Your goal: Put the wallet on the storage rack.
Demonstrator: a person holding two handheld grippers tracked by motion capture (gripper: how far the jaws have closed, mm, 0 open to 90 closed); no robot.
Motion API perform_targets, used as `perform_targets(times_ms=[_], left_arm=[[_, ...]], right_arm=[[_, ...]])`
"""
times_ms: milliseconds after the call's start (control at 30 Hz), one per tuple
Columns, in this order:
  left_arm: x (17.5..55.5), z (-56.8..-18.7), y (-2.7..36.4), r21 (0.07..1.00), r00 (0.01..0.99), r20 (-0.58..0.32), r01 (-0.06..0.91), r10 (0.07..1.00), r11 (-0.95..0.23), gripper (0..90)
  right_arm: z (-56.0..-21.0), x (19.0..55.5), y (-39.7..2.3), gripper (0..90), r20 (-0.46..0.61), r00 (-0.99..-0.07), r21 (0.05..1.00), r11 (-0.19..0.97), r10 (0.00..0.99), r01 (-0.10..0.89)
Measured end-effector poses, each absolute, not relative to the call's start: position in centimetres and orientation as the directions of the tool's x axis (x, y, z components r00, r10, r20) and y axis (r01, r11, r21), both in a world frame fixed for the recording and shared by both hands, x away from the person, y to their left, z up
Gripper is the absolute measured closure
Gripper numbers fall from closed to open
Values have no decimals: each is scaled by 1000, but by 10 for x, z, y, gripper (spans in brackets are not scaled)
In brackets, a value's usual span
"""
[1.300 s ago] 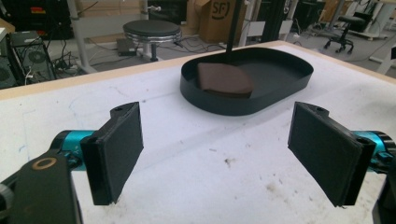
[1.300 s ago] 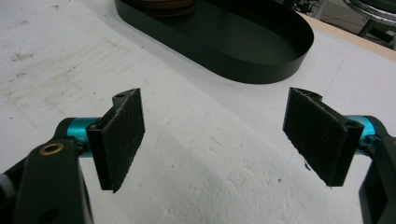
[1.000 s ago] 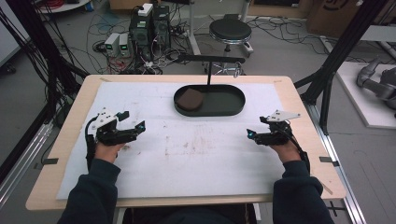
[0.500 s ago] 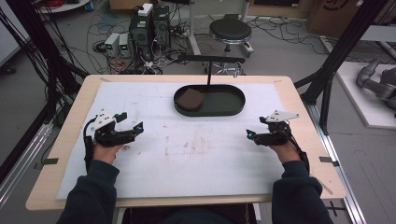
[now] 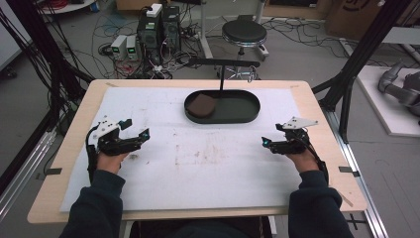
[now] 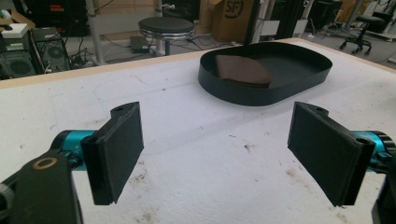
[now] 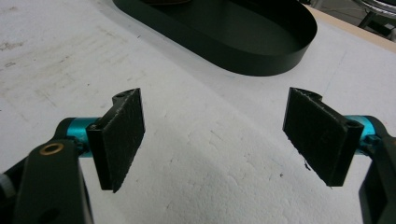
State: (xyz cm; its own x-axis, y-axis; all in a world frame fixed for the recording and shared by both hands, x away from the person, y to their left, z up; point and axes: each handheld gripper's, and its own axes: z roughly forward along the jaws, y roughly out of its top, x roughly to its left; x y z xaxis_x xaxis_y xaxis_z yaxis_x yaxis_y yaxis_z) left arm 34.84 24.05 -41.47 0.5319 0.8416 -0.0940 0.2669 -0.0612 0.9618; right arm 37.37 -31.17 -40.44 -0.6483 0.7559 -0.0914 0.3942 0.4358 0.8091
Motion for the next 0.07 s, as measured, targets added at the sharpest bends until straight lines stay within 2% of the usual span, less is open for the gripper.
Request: perform_targets(times_ms=[67], left_arm=[[349,-415,241,961,537,-102,271,837,-57,181]], right_arm=[[-405,375,-312,212,-88,-650,808,436,755,397]])
